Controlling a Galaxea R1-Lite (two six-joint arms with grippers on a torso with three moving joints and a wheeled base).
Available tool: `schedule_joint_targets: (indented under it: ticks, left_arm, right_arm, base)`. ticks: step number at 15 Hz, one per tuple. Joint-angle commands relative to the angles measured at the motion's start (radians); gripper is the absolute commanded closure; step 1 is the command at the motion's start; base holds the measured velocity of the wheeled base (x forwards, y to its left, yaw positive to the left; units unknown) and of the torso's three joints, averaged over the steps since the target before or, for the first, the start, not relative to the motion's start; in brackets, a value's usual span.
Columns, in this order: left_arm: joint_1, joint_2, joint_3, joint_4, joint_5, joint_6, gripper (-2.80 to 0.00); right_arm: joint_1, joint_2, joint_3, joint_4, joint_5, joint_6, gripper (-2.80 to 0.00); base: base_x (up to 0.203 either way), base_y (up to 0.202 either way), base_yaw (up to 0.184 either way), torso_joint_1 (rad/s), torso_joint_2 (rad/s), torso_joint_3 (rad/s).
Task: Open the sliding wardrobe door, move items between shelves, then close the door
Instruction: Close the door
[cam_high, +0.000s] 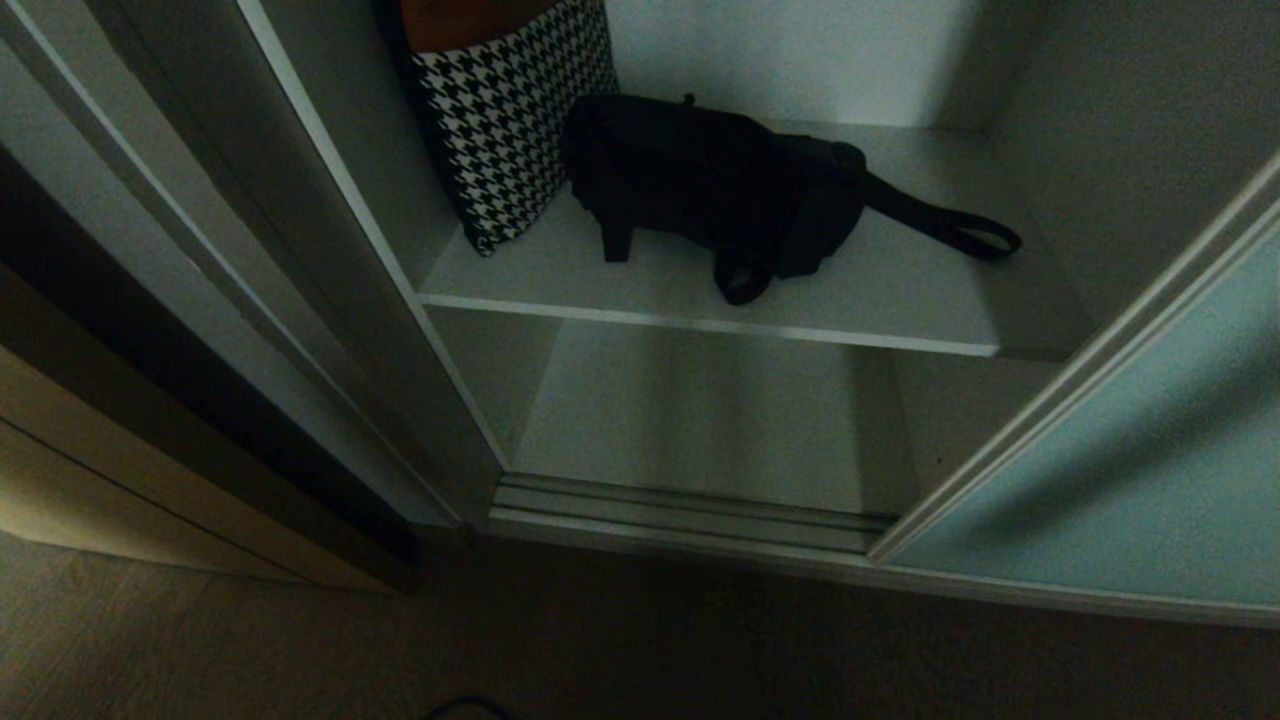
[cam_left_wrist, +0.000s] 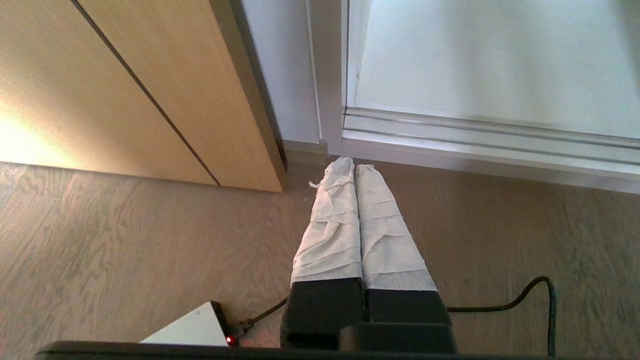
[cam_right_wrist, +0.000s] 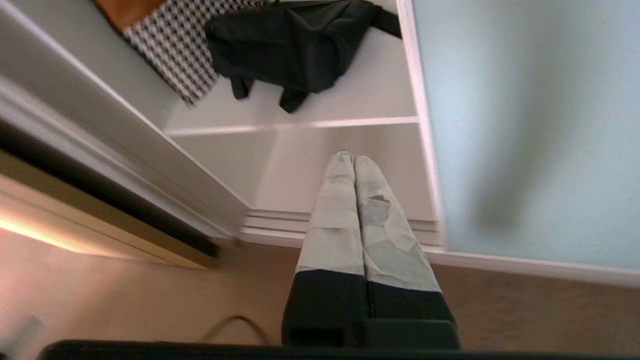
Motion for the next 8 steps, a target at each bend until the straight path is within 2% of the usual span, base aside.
schedule_joint_targets:
  ticks: [1, 4, 8]
  left_arm:
    - [0.0, 0.002, 0.0, -0.001, 0.0, 0.0, 0.0]
    - [0.0, 0.002, 0.0, 0.0, 0.0, 0.0, 0.0]
    - [0.0, 0.002, 0.0, -0.001, 0.0, 0.0, 0.0]
  right_arm:
    - [0.007, 0.112, -0.036, -0.009, 0.005, 0.038, 0.0]
    - [0.061, 0.195, -0.11, -0.022, 0.047, 0.125, 0.0]
    - [0.062, 0.276, -0.134, -0.026, 0.054, 0.202, 0.0]
  base:
    - [0.0, 0.0, 0.0, 0.0, 0.0, 0.0]
    - [0.0, 0.0, 0.0, 0.0, 0.0, 0.0]
    - [0.0, 0.0, 0.0, 0.0, 0.0, 0.0]
